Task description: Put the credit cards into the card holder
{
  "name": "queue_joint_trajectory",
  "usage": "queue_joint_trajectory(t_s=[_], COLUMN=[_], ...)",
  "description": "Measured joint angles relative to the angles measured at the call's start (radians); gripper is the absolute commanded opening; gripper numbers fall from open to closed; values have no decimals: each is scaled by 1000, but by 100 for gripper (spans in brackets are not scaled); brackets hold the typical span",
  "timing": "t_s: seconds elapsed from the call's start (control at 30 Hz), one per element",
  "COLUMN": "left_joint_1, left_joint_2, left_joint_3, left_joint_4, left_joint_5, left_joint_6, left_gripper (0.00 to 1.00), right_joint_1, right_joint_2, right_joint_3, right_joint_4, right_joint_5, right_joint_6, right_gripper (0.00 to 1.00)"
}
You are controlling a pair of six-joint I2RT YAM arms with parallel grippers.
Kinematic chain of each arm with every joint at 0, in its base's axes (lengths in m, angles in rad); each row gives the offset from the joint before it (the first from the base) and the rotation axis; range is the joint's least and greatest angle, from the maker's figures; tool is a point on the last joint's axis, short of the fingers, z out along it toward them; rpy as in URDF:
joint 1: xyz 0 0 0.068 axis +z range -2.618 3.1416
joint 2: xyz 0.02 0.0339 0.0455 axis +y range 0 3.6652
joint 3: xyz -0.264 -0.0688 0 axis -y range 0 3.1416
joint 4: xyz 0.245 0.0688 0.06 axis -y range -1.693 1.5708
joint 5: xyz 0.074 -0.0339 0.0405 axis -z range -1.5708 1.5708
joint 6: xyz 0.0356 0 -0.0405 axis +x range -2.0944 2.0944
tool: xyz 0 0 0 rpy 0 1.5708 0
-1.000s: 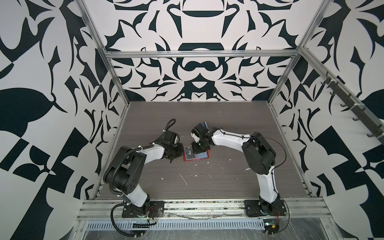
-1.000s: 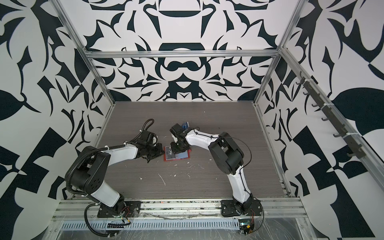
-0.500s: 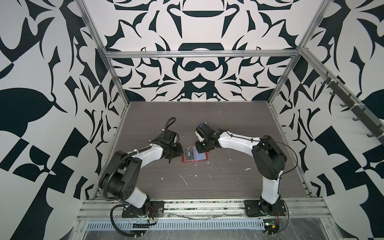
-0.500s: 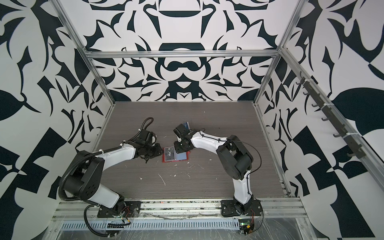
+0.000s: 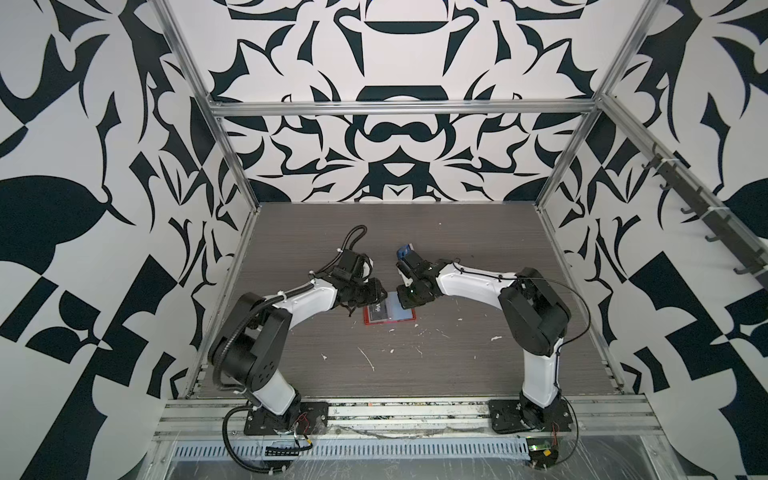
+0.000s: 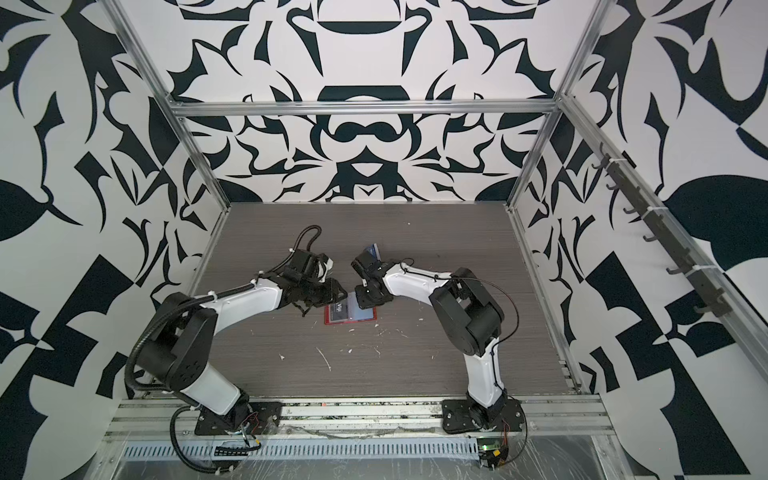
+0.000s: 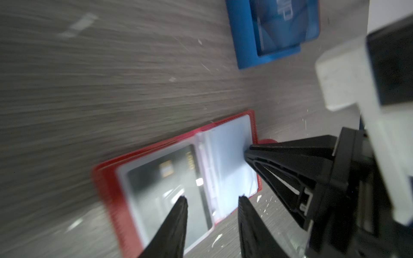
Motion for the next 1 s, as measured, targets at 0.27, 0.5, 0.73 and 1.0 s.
queue_joint_trajectory(t_s=[0.27, 0.5, 0.73, 1.0], left_joint_1=[-31, -30, -30, -30], left_joint_2=[125, 145, 171, 177], left_joint_3=[36, 43, 58, 58], left_joint_4=[58, 71, 83, 89], left_joint_5=[51, 68, 91, 100], left_joint_6=[-35, -49, -59, -71], left_gripper=[33, 29, 23, 0], right_joint_1=[0, 0, 0, 0], right_joint_2=[0, -1, -1, -9], right_joint_3=[-11, -17, -19, -34], right_joint_4=[21, 36, 45, 67], right_joint_5=[-2, -4, -9, -8], right_joint_6=[2, 6, 7, 12], right_gripper=[11, 10, 10, 10])
